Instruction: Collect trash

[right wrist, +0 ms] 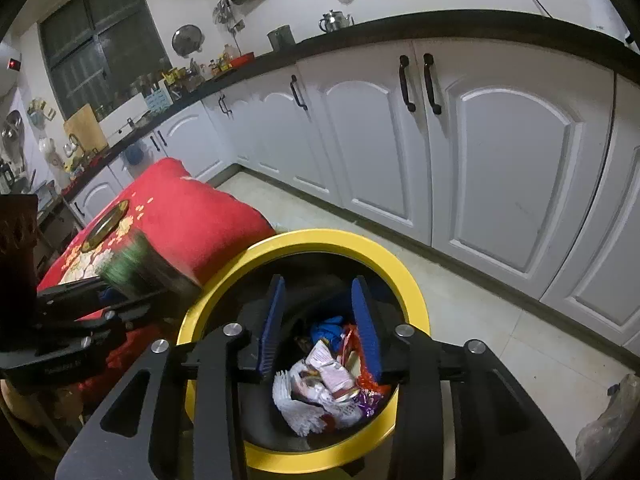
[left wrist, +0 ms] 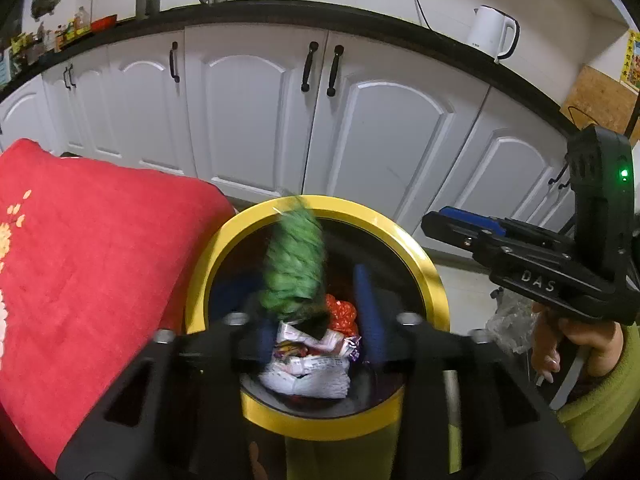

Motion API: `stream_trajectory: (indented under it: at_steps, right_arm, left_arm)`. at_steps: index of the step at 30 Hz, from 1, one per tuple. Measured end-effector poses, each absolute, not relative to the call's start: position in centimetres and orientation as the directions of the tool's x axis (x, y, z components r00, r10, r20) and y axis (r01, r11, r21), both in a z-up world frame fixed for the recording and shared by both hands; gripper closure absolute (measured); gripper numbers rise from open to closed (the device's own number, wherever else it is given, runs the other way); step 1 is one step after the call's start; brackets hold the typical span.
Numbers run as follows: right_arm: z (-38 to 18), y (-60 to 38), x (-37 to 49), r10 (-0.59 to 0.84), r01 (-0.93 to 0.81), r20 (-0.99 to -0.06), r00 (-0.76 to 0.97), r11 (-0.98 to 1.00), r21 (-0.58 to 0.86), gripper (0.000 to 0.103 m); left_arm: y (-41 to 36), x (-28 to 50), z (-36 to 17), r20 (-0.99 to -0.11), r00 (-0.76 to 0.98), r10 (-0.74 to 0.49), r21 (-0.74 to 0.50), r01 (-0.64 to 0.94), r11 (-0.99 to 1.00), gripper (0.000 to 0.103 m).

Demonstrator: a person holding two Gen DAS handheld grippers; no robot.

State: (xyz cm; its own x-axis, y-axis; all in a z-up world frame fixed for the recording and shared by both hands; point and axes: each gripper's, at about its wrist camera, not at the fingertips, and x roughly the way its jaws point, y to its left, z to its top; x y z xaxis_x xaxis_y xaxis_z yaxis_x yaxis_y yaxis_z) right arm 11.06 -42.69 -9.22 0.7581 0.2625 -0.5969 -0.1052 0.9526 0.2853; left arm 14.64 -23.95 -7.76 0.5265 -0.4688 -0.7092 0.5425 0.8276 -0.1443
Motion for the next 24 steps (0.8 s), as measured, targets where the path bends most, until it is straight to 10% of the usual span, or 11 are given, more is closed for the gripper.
stream_trajectory:
  at_steps: [11, 24]
  right_arm:
    - [-7.2, -42.1, 9.4, 0.221, -0.099, -0.54, 0.812, 0.964, 0.246, 0.028]
    - [-4.2, -36.0, 6.3, 0.218, -0.173, -0.464, 0.858, 0.975, 0.138, 0.006]
  left_arm:
    - [-22.2, 14.2, -6.9, -0.694, 0.56, -0.452, -0.157, 0.495, 0.854, 0.012]
    - [-15.6, 12.9, -3.3, -0.634, 0.694, -0.339, -0.141, 0.327, 0.934, 0.011]
